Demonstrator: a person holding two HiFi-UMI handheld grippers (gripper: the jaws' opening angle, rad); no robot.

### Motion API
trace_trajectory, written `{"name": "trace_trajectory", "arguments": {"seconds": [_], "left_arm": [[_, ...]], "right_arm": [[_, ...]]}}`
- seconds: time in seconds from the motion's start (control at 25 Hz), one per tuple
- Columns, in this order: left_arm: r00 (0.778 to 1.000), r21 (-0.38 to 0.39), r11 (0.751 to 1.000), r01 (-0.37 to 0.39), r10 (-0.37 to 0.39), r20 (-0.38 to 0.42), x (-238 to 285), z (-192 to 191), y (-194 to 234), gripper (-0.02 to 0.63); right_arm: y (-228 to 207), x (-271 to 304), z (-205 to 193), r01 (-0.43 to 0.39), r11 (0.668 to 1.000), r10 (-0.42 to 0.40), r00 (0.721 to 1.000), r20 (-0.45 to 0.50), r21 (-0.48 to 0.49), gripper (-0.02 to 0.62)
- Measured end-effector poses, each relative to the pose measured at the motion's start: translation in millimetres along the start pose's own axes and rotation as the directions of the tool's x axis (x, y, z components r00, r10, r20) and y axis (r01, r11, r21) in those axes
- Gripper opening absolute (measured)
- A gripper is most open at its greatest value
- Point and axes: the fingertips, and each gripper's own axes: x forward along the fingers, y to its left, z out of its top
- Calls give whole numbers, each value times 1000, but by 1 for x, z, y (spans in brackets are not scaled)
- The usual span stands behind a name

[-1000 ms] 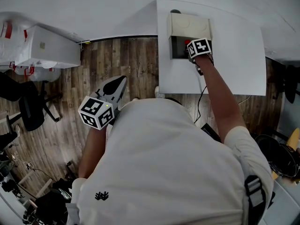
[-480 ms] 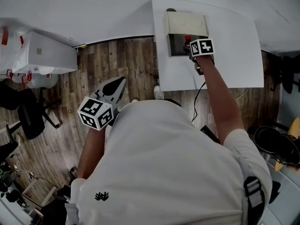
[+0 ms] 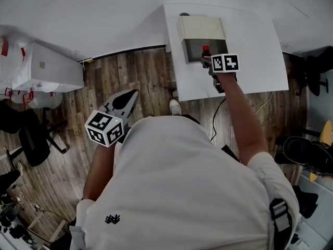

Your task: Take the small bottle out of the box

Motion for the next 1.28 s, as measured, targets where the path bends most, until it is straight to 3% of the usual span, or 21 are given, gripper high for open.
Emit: {"name": "trace_trajectory", "arguments": {"seconds": [0.56,1.28], "left_arm": [[996,16,995,94,-94,2,-36,-15,2,6],[983,52,982,183,-182,-32,-39,-38,-7,6]], "right_arm": [[64,-60,-52,-6,998,0,995,104,60,215],[141,-124,-112,-35,998,25,981,194,53,214]]}}
